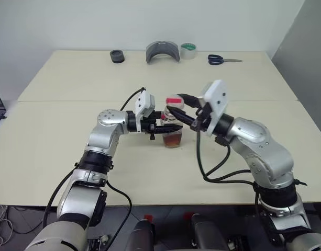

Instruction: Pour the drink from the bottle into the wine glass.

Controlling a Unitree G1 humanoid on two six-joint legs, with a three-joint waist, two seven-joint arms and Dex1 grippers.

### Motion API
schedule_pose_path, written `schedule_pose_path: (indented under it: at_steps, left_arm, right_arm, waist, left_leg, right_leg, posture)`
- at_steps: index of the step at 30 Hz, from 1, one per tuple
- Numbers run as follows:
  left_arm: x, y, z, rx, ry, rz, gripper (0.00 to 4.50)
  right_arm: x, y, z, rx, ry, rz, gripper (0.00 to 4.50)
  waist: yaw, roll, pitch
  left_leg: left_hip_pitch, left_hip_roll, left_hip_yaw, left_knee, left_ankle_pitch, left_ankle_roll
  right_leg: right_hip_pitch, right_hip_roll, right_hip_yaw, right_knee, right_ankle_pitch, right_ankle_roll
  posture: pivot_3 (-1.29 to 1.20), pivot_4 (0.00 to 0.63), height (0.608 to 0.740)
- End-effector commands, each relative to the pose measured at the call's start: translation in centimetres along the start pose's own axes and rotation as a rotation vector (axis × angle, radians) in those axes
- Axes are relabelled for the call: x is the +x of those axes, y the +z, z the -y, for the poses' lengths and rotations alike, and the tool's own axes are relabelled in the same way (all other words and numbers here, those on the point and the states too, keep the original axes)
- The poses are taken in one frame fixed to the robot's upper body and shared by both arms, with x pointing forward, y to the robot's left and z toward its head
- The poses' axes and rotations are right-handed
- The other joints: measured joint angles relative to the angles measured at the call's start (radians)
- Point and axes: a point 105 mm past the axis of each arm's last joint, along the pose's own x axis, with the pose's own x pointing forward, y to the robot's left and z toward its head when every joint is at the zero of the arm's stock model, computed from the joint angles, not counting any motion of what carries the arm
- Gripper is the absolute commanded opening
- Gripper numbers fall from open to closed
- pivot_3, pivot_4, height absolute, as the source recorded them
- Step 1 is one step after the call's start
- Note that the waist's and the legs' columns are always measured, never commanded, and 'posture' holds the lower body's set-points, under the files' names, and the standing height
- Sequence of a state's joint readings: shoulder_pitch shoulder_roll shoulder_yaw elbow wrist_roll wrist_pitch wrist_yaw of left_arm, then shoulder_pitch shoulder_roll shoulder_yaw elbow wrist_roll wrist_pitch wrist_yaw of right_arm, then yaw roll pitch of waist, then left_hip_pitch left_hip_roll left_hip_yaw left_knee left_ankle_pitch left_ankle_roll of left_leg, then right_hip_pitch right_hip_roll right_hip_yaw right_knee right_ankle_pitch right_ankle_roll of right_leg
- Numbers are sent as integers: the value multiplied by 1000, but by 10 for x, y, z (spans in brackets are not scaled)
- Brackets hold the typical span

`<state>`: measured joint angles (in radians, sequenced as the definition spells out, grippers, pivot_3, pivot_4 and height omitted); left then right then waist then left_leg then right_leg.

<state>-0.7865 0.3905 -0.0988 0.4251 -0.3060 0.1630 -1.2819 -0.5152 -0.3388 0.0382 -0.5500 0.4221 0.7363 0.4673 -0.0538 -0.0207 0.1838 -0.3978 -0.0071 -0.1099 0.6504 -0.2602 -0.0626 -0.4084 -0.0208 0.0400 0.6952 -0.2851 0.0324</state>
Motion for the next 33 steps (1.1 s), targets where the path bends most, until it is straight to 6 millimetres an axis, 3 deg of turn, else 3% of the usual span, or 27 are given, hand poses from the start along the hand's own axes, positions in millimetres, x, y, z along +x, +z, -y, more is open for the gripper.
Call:
schedule_pose_path:
  at_steps: [1,6,9,10,12,17,18,24,26,28,32,33]
  left_arm:
    - [-13,16,-12,33,96,52,1797]
    - [-30,16,-22,15,199,54,1797]
    - [-38,16,-25,10,239,51,1797]
    - [-40,16,-26,11,248,49,1797]
    - [-42,16,-28,15,260,47,1797]
    - [-48,18,-32,21,301,49,1797]
    - [-49,18,-33,21,310,48,1797]
    - [-65,18,-44,34,423,39,1797]
    - [-68,18,-47,37,448,40,1797]
    - [-74,19,-52,46,497,33,1797]
    - [-89,19,-63,46,604,30,1797]
    - [-92,18,-65,48,625,27,1797]
  right_arm:
    - [-40,-7,19,-7,-153,-44,1722]
    - [-94,-66,35,-18,-391,-312,1722]
    - [-114,-94,36,-34,-455,-457,1722]
    - [-117,-99,37,-30,-474,-480,2065]
    - [-118,-101,37,-12,-483,-488,2565]
    - [-120,-103,39,-31,-469,-517,4336]
    - [-121,-102,41,-51,-472,-529,4500]
    - [-128,-98,51,-478,-340,-696,4500]
    - [-129,-99,53,-550,-311,-719,4500]
    - [-126,-97,53,-502,-315,-691,4500]
    - [-118,-95,48,-153,-385,-548,4500]
    - [-122,-94,54,-245,-394,-587,4500]
  waist:
    - [7,0,0]
    - [9,0,0]
    - [5,0,0]
    - [1,0,0]
    - [-2,0,0]
    - [-1,0,0]
    - [-1,0,0]
    - [-1,0,0]
    - [0,0,0]
    - [0,0,0]
    - [-1,-1,0]
    - [0,-1,0]
  left_leg:
    - [0,0,0,0,0,0]
    - [0,-1,1,-1,0,1]
    - [2,-1,2,-1,0,1]
    - [2,0,2,-1,0,1]
    - [3,0,3,-1,0,1]
    - [2,0,2,-1,0,0]
    - [2,-1,2,-1,0,0]
    - [3,0,2,-1,0,0]
    - [3,0,2,-1,0,0]
    - [2,0,2,-1,0,0]
    - [3,1,2,-1,0,0]
    - [3,0,2,-1,0,0]
  right_leg:
    - [0,0,0,0,0,0]
    - [0,1,0,-1,0,0]
    - [0,2,1,0,0,0]
    - [1,2,1,1,0,0]
    - [1,2,2,1,0,0]
    - [1,2,2,1,0,0]
    - [1,2,2,1,0,0]
    - [1,2,1,0,0,0]
    - [1,2,1,0,0,0]
    - [2,2,1,-1,0,0]
    - [2,3,1,-1,0,0]
    - [2,2,1,0,0,0]
  posture:
    - [0,150,740]
    - [0,150,740]
    - [0,150,740]
    - [0,150,740]
    - [0,150,740]
    - [0,150,740]
    - [0,150,740]
    - [0,150,740]
    - [0,150,740]
    - [0,150,740]
    - [0,150,740]
    - [0,150,740]
